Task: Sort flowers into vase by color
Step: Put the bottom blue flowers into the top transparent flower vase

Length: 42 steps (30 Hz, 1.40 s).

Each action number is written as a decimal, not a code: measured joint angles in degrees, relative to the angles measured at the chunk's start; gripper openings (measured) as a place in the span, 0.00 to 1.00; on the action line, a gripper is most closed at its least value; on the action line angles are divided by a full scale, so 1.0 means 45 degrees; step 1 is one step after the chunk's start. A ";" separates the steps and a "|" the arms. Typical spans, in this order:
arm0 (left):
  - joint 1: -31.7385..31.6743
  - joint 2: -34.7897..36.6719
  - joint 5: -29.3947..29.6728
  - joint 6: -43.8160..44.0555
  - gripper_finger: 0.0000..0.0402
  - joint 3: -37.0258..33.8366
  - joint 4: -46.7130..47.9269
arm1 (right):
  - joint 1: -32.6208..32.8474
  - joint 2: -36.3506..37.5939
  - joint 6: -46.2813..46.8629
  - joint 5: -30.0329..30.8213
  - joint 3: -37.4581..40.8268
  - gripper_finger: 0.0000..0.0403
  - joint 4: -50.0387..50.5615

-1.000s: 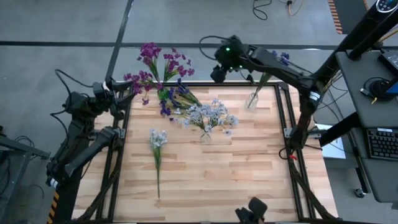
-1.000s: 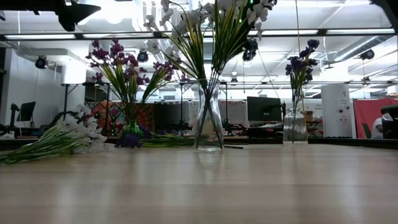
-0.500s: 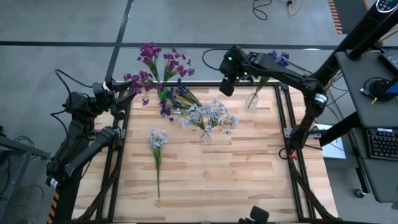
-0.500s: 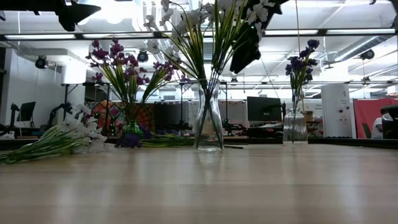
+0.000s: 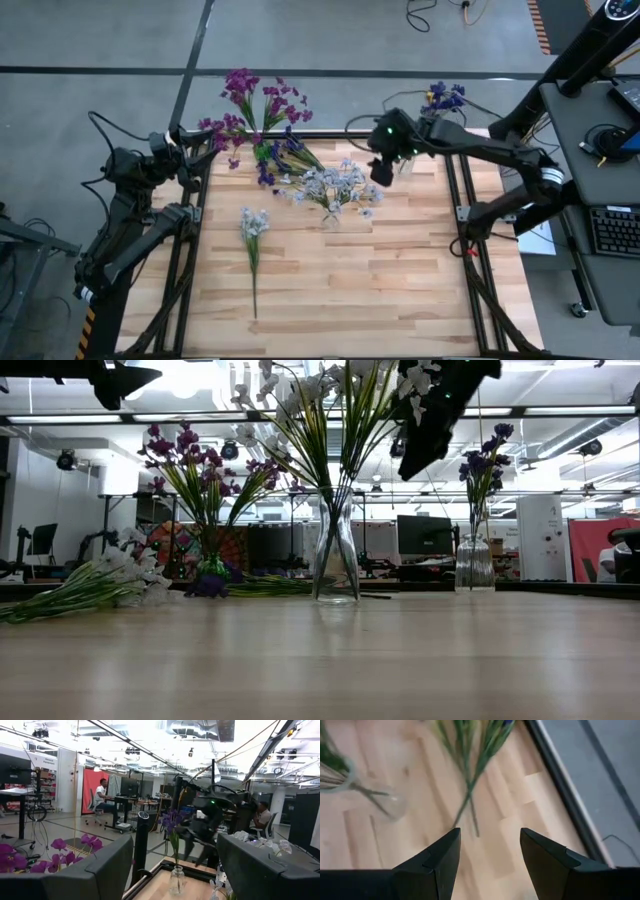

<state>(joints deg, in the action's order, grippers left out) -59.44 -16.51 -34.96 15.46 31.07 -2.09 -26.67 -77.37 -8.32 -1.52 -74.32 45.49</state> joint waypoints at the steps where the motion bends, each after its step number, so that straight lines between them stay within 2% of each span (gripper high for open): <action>1: 0.0000 -0.0005 0.0000 0.0000 0.67 0.0000 -0.0003 | 0.0166 0.0179 0.0218 0.0005 0.0309 0.49 -0.0146; 9: 0.0000 -0.0015 0.0007 0.0000 0.67 -0.0005 0.0000 | 0.1518 0.0726 0.1288 0.0061 0.3253 0.49 -0.2493; 14: 0.0000 -0.0015 0.0005 0.0137 0.67 -0.0005 0.0000 | 0.2215 0.0550 0.1702 0.1247 0.4985 0.49 -0.4748; 18: 0.0000 -0.0015 0.0005 0.0349 0.67 -0.0005 0.0005 | 0.2272 0.0493 0.2277 0.1585 0.6050 0.49 -0.6190; 26: 0.0000 -0.0015 0.0005 0.0384 0.67 -0.0005 0.0004 | 0.2272 -0.0273 0.2202 0.2122 0.8357 0.49 -1.1267; 31: 0.0000 -0.0015 0.0005 0.0387 0.67 -0.0005 0.0005 | 0.2263 -0.1579 0.1578 0.3361 0.8825 0.49 -1.3705; 36: 0.0000 -0.0015 0.0005 0.0359 0.67 -0.0005 0.0005 | 0.2258 -0.3012 0.1287 0.3482 0.8820 0.49 -1.5152; 42: -0.0002 -0.0015 0.0005 0.0346 0.67 -0.0005 0.0008 | 0.2080 -0.4219 0.1278 0.3724 0.8830 0.49 -1.5825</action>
<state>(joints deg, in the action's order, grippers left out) -59.45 -16.58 -34.94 17.02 31.05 -2.05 -17.31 -96.36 -2.57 15.24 -34.59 -25.73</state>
